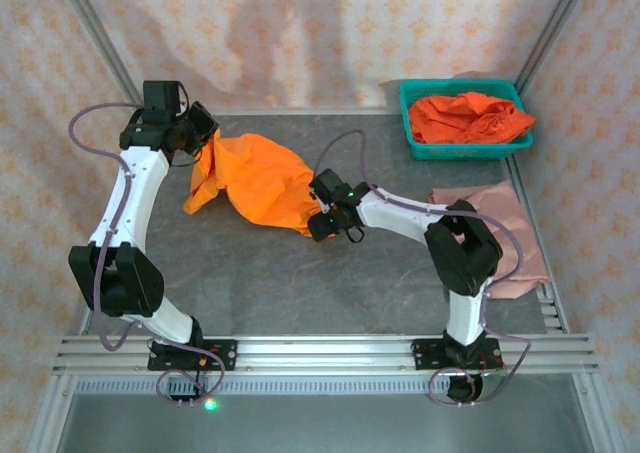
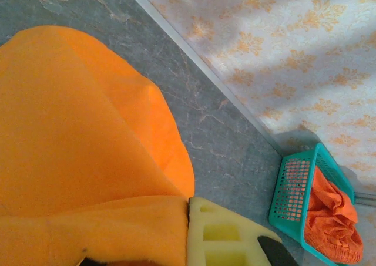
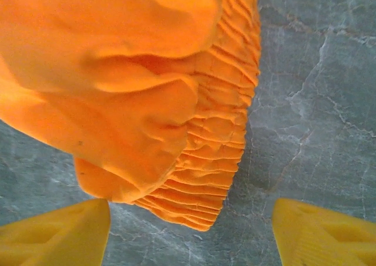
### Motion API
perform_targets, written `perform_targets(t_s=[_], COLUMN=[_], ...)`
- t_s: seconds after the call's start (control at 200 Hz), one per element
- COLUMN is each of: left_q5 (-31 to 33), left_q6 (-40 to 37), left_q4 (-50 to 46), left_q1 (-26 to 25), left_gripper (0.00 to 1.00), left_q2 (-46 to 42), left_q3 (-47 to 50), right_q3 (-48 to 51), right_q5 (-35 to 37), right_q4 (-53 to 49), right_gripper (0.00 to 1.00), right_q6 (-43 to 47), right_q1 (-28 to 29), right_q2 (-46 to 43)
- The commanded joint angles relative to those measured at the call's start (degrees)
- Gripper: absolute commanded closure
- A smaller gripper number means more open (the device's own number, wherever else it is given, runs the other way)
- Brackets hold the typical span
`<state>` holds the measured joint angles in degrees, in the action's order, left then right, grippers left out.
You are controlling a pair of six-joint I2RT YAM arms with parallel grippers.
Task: Fold and stack the shorts
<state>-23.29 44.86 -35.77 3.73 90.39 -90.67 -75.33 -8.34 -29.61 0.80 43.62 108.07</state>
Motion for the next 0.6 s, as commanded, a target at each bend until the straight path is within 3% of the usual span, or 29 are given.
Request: perform_targets(t_s=[0.0,0.215,0.405,0.596], left_q5=[0.6,0.8,0.9,1.2], left_q6=[-1.0,-1.0,-1.3,-1.2], left_q4=[0.1,0.2,0.0,-0.1], left_q1=[-0.2,-0.2,-0.2,-0.2], left_gripper=[1.00,1.00,1.00,1.00], left_q2=[-0.4,-0.6,-0.7,-0.7], left_q3=[0.6,1.2,1.7,1.9], right_q3=[-2.5,-3.5,-3.2,-2.7], right_q5=[1.4,0.1,-1.8,-2.1], right_q4=[-3.5,-3.4,-2.8,-2.5], right_gripper=[0.28,0.33,0.46,0.72], right_q6=[2.3,2.2,1.4,0.3], right_q1=[0.1,0.1,0.1,0.1], right_q2=[2.2,5.2,6.8,7.3])
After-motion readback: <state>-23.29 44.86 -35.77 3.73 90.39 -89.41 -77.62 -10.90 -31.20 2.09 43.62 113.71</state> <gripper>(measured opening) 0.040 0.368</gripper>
